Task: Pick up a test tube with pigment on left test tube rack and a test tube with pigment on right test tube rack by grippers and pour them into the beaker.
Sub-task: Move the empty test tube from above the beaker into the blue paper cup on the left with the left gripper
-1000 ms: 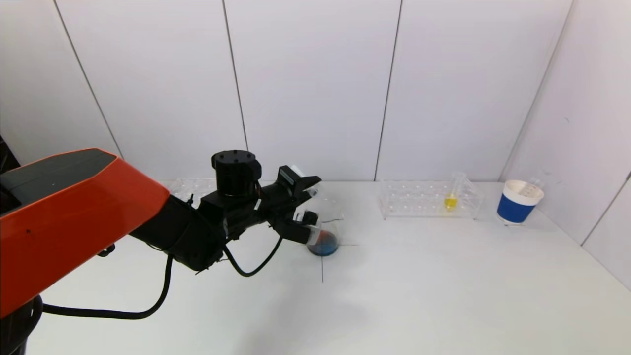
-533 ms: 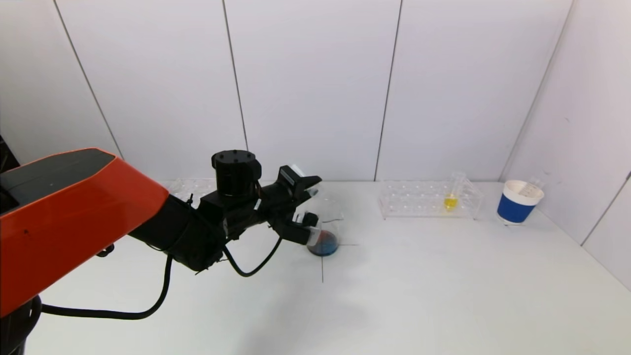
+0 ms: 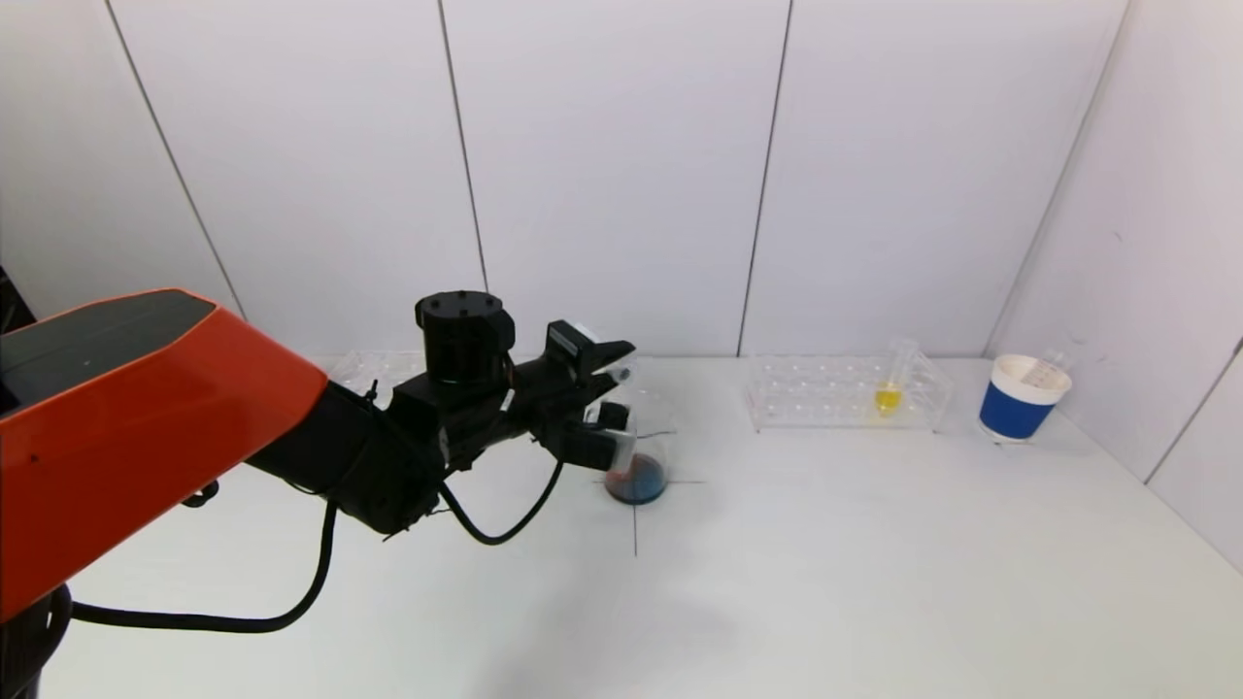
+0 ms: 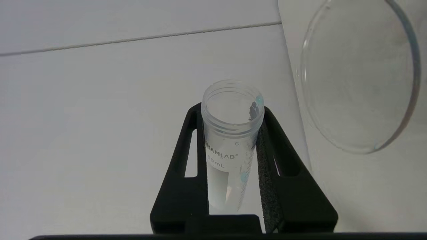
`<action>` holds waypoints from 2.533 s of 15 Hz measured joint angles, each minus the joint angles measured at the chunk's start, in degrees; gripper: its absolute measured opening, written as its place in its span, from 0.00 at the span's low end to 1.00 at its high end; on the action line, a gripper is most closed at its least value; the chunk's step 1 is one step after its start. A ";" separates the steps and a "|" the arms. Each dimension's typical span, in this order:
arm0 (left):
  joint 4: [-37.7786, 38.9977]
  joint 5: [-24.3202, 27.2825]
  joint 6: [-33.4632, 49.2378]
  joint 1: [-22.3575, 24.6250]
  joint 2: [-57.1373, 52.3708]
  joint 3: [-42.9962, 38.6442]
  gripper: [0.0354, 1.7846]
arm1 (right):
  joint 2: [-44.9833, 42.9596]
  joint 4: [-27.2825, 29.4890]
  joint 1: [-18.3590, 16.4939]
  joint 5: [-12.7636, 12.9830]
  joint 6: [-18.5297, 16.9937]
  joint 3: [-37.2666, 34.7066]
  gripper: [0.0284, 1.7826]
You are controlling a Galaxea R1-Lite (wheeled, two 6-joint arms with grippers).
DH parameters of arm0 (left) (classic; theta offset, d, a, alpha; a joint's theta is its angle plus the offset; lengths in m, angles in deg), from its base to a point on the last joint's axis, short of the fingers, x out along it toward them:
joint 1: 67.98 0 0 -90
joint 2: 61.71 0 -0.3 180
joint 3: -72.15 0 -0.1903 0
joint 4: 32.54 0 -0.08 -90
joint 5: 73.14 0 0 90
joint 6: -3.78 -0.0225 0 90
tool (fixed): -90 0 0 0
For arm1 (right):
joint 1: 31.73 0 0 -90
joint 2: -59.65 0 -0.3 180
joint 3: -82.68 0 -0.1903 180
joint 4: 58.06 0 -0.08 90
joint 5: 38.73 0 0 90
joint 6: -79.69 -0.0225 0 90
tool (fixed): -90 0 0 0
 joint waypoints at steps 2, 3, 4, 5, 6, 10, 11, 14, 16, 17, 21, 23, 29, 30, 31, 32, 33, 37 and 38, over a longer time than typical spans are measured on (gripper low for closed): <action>-0.71 -4.96 8.79 -0.72 -1.73 0.24 0.23 | 0.00 0.00 0.00 0.00 0.00 0.00 0.99; -2.43 -8.05 13.73 -0.99 -3.06 0.85 0.23 | 0.00 -0.02 0.00 0.00 0.00 0.00 0.99; -4.82 -10.25 18.08 -1.18 -4.33 1.62 0.23 | 0.00 -0.02 0.00 0.00 0.00 0.00 0.99; -7.16 -12.07 22.36 -1.35 -5.56 2.41 0.23 | 0.00 0.00 0.00 0.02 0.00 0.00 0.99; -9.31 -14.17 27.04 -1.54 -6.83 3.22 0.23 | 0.00 0.00 0.00 0.02 0.00 0.00 0.99; -17.58 -21.54 43.89 -2.04 -11.22 7.57 0.23 | 0.00 0.00 0.00 0.00 0.00 0.00 0.99; -20.53 -22.83 48.10 -2.07 -12.23 9.58 0.23 | 0.00 -0.02 0.00 0.02 0.00 0.00 0.99; -28.16 -25.98 59.65 -2.12 -14.47 16.37 0.23 | 0.00 0.00 0.00 0.00 0.02 0.00 0.99; -34.15 -28.43 68.36 -1.79 -15.93 21.66 0.23 | 0.00 0.00 0.00 0.02 0.00 0.00 0.99; -37.49 -29.48 72.67 -1.07 -16.79 23.64 0.23 | 0.00 0.00 0.00 0.02 0.00 0.00 0.99; -42.64 -30.53 82.25 4.69 -19.87 26.15 0.23 | 0.00 0.00 0.00 0.02 0.00 0.00 0.99; -43.00 -30.83 83.93 8.33 -20.86 26.21 0.23 | 0.00 0.00 0.00 0.02 0.00 0.00 0.99; -43.13 -30.39 86.60 20.92 -21.75 25.80 0.23 | 0.00 0.00 0.00 0.00 0.02 0.00 0.99; -43.17 -30.31 86.92 23.21 -21.66 25.69 0.23 | 0.00 0.00 0.00 0.02 0.00 0.00 0.99; -43.15 -30.20 87.43 25.36 -21.52 25.62 0.23 | 0.00 0.00 0.00 0.00 0.00 0.00 0.99; -43.15 -30.03 87.87 27.45 -21.27 25.54 0.23 | 0.00 0.00 0.00 0.02 0.02 0.00 0.99; -43.13 -29.61 88.17 29.68 -20.89 25.49 0.23 | 0.00 -0.02 0.00 0.02 0.02 0.00 0.99; -42.74 -28.78 90.41 37.34 -18.08 25.44 0.23 | 0.00 -0.02 0.00 0.00 0.00 0.00 0.99; -42.50 -28.49 90.91 38.89 -16.92 25.44 0.23 | 0.00 -0.02 0.00 0.02 0.00 0.00 0.99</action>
